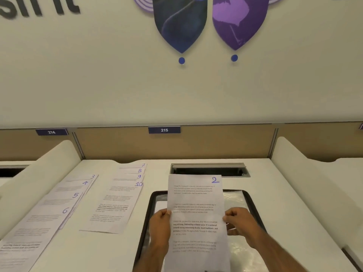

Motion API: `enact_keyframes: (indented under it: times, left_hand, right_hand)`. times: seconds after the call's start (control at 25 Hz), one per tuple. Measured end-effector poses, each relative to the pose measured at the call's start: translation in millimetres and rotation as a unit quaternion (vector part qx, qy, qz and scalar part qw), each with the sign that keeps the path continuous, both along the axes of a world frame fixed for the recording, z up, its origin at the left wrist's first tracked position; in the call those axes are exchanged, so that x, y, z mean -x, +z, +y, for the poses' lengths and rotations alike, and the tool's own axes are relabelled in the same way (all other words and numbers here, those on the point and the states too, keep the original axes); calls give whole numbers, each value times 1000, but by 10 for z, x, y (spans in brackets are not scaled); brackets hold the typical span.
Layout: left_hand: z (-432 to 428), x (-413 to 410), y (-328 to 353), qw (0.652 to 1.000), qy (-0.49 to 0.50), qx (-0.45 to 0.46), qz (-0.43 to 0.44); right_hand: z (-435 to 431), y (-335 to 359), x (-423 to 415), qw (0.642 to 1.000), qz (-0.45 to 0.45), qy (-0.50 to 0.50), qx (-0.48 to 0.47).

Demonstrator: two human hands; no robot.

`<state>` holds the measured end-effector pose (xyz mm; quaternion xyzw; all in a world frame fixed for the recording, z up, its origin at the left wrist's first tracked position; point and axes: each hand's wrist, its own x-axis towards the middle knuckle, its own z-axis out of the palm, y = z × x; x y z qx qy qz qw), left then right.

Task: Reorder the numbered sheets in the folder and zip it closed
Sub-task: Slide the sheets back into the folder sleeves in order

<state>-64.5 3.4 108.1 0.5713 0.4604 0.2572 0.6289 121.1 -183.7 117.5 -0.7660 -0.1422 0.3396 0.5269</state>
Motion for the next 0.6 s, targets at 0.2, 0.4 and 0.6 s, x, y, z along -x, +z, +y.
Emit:
enact_keyframes:
  times: [0.2, 0.4, 0.6]
  left_hand:
    - [-76, -814, 45, 999, 36, -26, 8]
    - [-143, -1311, 26, 998, 31, -28, 36]
    - [163, -1804, 77, 998, 1, -54, 34]
  right_hand:
    - [-26, -9, -819, 1000, 1, 10, -19]
    - [-13, -82, -1368, 999, 4, 23, -28]
    - [160, -30, -1814, 999, -1, 8, -35]
